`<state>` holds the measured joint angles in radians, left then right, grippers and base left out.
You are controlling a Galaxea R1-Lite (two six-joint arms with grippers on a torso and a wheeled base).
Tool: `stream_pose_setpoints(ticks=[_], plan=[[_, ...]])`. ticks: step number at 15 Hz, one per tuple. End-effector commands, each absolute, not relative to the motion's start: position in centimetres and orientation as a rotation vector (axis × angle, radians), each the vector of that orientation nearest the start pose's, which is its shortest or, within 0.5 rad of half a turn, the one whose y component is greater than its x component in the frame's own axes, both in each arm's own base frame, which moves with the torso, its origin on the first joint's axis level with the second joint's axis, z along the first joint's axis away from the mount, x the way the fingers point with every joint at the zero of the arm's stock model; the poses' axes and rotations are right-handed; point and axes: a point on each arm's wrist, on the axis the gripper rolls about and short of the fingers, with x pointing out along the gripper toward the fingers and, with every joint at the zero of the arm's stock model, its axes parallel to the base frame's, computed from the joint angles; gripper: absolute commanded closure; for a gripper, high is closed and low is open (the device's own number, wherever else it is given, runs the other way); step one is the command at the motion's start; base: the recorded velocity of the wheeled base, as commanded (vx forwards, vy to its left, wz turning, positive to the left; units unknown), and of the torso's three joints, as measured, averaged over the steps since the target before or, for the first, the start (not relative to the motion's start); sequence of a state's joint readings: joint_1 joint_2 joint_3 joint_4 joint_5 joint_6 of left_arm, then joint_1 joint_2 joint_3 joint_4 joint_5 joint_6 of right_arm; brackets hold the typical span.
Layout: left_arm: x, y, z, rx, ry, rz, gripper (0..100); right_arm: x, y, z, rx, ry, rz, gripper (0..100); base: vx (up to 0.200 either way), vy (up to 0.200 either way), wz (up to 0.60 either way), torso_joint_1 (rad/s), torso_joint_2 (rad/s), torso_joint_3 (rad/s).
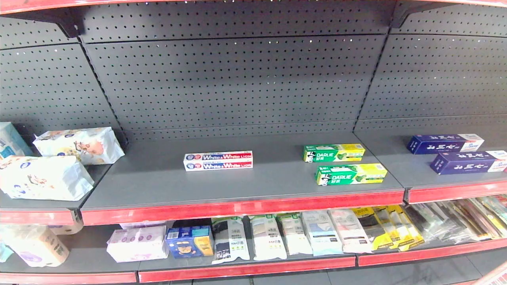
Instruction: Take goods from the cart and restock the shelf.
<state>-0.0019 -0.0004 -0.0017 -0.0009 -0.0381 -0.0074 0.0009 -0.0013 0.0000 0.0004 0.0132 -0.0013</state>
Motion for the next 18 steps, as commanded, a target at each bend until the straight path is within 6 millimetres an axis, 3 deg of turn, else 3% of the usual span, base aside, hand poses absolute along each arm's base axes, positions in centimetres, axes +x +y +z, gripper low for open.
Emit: stream_pose_setpoints(ticks=[1, 11, 18], plan=[[-2.29, -0.08, 7.61, -0.008, -0.003, -0.04, 0, -2.28, 0.03, 7.55, -0.002, 0.0, 0.015, 0, 0.0, 0.0, 0.0, 0.0, 0.0, 0.0], [-2.29, -0.08, 7.61, -0.008, -0.003, -0.04, 0, -2.28, 0.03, 7.55, -0.002, 0.0, 0.017, 0, 0.0, 0.0, 0.0, 0.0, 0.0, 0.0], [-2.29, -0.08, 7.61, -0.008, -0.003, -0.04, 0, -2.28, 0.03, 7.55, -0.002, 0.0, 0.017, 0, 0.0, 0.0, -0.6, 0.003, 0.0, 0.006]])
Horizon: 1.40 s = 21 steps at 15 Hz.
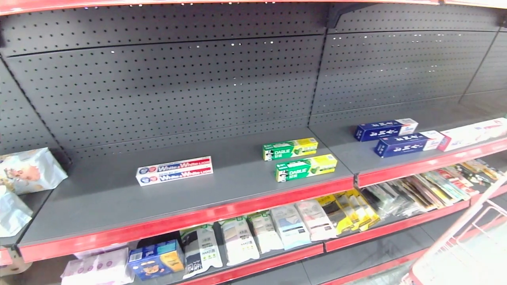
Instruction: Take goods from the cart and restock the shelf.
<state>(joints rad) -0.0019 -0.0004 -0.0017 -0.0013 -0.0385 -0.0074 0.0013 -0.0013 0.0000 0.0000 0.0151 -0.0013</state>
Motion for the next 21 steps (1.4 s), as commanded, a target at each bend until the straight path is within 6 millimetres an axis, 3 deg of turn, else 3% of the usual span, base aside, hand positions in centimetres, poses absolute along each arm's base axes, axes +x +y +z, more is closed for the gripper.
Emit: stream_pose_setpoints(ticks=[1, 3, 12, 13, 15, 16, 18, 19, 21], plan=[[-2.3, -0.1, 7.6, -0.008, -0.003, -0.04, 0, -2.3, 0.0, 7.5, -0.002, 0.0, 0.017, 0, 0.0, 0.0, -0.6, -0.002, 0.01, 0.002], [-2.3, -0.1, 7.6, -0.008, -0.003, -0.04, 0, -2.3, 0.0, 7.5, -0.002, 0.0, 0.017, 0, 0.0, 0.0, -0.6, 0.005, 0.0, 0.002], [-2.3, -0.1, 7.6, -0.008, -0.003, -0.04, 0, -2.3, 0.0, 7.6, -0.018, -0.005, 0.011, 0, 0.0, 0.0, 0.0, 0.0, 0.0, 0.0], [-2.3, -0.1, 7.6, -0.008, -0.003, -0.04, 0, -2.4, 0.0, 11.8, -0.014, -0.032, -0.005, 0, 0.0, 0.0, 0.0, 0.0, 0.0, 0.0], [-2.3, -0.1, 7.6, -0.008, -0.003, -0.04, 0, 1.4, -0.1, 20.8, 0.142, 0.052, -0.068, 0, 0.0, 0.0, 0.0, 0.0, 0.0, 0.0], [-2.3, -0.1, 7.6, -0.008, -0.003, -0.04, 0, 3.6, 0.0, 25.0, 0.119, 0.086, -0.024, 0, 0.0, 0.0, 0.0, 0.0, 0.0, 0.0], [-2.3, -0.1, 7.6, -0.009, -0.003, -0.04, 0, 6.0, 0.0, 23.9, 0.012, 0.256, 0.024, 0, 0.0, 0.0, 0.0, 0.0, 0.0, 0.0], [-2.3, -0.1, 7.6, -0.008, -0.003, -0.04, 0, 9.2, -0.4, 22.8, 0.015, 0.395, -0.002, 0, 0.0, 0.0, 0.0, 0.0, 0.0, 0.0], [-2.3, -0.1, 7.6, -0.008, -0.003, -0.04, 0, 13.5, -2.2, 20.4, -0.057, 0.607, -0.075, 0, 0.0, 0.0, 0.0, 0.0, 0.0, 0.0]])
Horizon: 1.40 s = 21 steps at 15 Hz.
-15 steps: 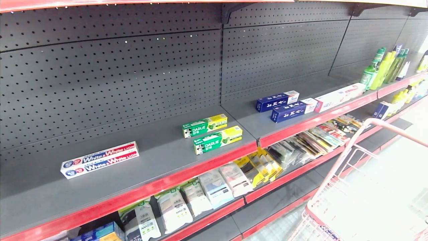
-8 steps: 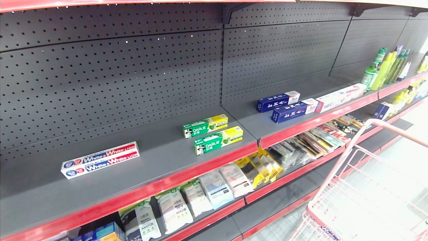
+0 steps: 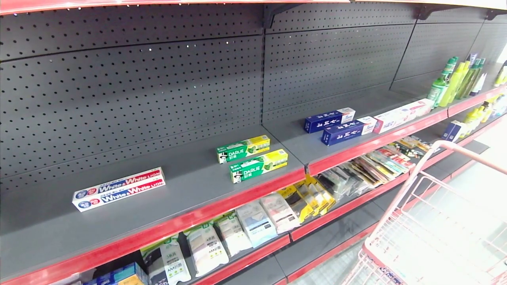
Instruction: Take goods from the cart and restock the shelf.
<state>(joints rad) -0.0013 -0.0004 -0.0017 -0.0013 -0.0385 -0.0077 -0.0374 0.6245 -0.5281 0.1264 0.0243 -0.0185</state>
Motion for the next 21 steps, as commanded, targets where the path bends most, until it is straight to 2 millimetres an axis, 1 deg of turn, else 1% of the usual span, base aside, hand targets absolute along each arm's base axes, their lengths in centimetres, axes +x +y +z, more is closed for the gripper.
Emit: stream_pose_setpoints(ticks=[1, 2, 3, 4, 6, 7, 8, 9, 10, 11, 12, 13, 14, 15, 17, 21], plan=[[-2.3, -0.1, 7.6, -0.008, -0.003, -0.04, 0, 14.7, -3.3, 19.3, -0.075, 0.683, -0.099, 0, 0.0, 0.0, 0.0, 0.0, 0.0, 0.0], [-2.3, -0.1, 7.6, -0.008, -0.003, -0.04, 0, 16.3, -5.9, 17.3, -0.112, 0.809, -0.123, 0, 0.0, 0.0, 0.0, 0.0, 0.0, 0.0], [-2.3, -0.1, 7.6, -0.009, -0.003, -0.04, 0, 16.7, -7.3, 16.2, -0.16, 0.87, -0.106, 0, 0.0, 0.0, 0.0, 0.0, 0.0, 0.0], [-2.3, -0.1, 7.6, -0.009, -0.003, -0.04, 0, 16.6, -9.1, 14.0, -0.221, 0.969, -0.062, 0, 0.0, 0.0, 0.0, 0.0, 0.0, 0.0], [-2.3, -0.1, 7.6, -0.008, -0.003, -0.04, 0, 16.9, -10.2, 11.4, -0.247, 1.021, -0.01, 0, 0.0, 0.0, 0.0, 0.0, 0.0, 0.0], [-2.3, -0.1, 7.6, -0.009, -0.003, -0.04, 0, 17.8, -10.7, 9.6, -0.222, 1.012, 0.028, 0, 0.0, 0.0, 0.0, 0.0, 0.0, 0.0], [-2.3, -0.1, 7.6, -0.008, -0.003, -0.04, 0, 18.1, -10.9, 8.8, -0.214, 1.019, 0.047, 0, 0.0, 0.0, 0.0, 0.0, 0.0, 0.0], [-2.3, -0.1, 7.6, -0.009, -0.003, -0.04, 0, 18.7, -11.1, 6.7, -0.178, 1.057, 0.093, 0, 0.0, 0.0, 0.0, 0.0, 0.0, 0.0], [-2.3, -0.1, 7.6, -0.009, -0.003, -0.04, 0, 19.3, -11.3, 5.3, -0.166, 1.074, 0.119, 0, 0.0, 0.0, 0.0, 0.0, 0.0, 0.0], [-2.3, -0.1, 7.6, -0.009, -0.003, -0.04, 0, 19.7, -11.4, 4.8, -0.162, 1.072, 0.135, 0, 0.0, 0.0, 0.0, 0.0, 0.0, 0.0], [-2.3, -0.1, 7.6, -0.009, -0.003, -0.04, 0, 20.7, -12.2, 3.3, -0.157, 1.049, 0.177, 0, 0.0, 0.0, 0.0, 0.0, 0.0, 0.0], [-2.3, -0.1, 7.6, -0.009, -0.003, -0.04, 0, 21.0, -12.6, 2.5, -0.166, 1.044, 0.19, 0, 0.0, 0.0, 0.0, 0.0, 0.0, 0.0], [-2.3, -0.1, 7.6, -0.009, -0.003, -0.04, 0, 20.9, -13.3, 1.3, -0.194, 1.061, 0.22, 0, 0.0, 0.0, 0.0, 0.0, 0.0, 0.0], [-2.3, -0.1, 7.6, -0.009, -0.003, -0.04, 0, 20.7, -13.4, 0.8, -0.203, 1.074, 0.236, 0, 0.0, 0.0, 0.0, 0.0, 0.0, 0.0], [-2.3, -0.1, 7.6, -0.009, -0.001, -0.04, 0, 20.8, -13.5, 0.7, -0.21, 1.081, 0.236, 0, 0.0, 0.0, 0.0, 0.0, 0.0, 0.0], [-2.3, -0.1, 7.6, -0.009, -0.003, -0.04, 0, 21.2, -14.0, -0.4, -0.253, 1.14, 0.222, 0, 0.0, 0.0, 0.0, 0.0, 0.0, 0.0]])
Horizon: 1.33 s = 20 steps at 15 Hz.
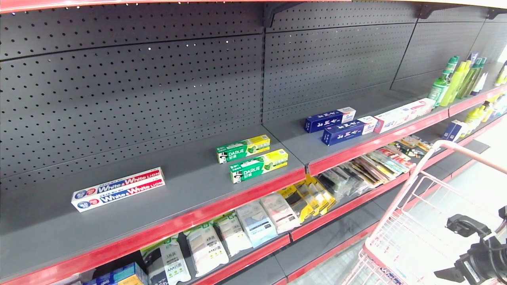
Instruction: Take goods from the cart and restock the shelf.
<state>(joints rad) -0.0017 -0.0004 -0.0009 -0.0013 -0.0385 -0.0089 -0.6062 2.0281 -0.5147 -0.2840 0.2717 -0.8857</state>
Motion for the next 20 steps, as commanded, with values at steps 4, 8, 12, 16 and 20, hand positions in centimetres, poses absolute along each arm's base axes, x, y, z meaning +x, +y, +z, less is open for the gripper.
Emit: stream_pose_setpoints(ticks=[4, 8, 12, 16, 20], plan=[[-2.29, -0.08, 7.61, -0.009, -0.003, -0.04, 0, 22.06, -14.08, -1.49, -0.302, 1.152, 0.281, 0, 0.0, 0.0, 0.0, 0.0, 0.0, 0.0], [-2.28, -0.08, 7.56, -0.009, -0.001, -0.04, 0, 22.2, -13.93, -1.78, -0.279, 1.167, 0.286, 0, 0.0, 0.0, 0.0, 0.0, 0.0, 0.0], [-2.29, -0.08, 7.61, -0.009, -0.003, -0.04, 0, 22.48, -13.63, -1.82, -0.258, 1.172, 0.282, 0, 0.0, 0.0, 0.0, 0.0, 0.0, 0.0], [-2.28, -0.08, 7.56, -0.009, -0.001, -0.04, 0, 22.45, -13.94, -1.53, -0.251, 1.163, 0.262, 0, 0.0, 0.0, 0.0, 0.0, 0.0, 0.0], [-2.28, -0.08, 7.56, -0.009, -0.001, -0.04, 0, 22.61, -14.09, -1.69, -0.227, 1.16, 0.242, 0, 0.0, 0.0, 0.0, 0.0, 0.0, 0.0]])
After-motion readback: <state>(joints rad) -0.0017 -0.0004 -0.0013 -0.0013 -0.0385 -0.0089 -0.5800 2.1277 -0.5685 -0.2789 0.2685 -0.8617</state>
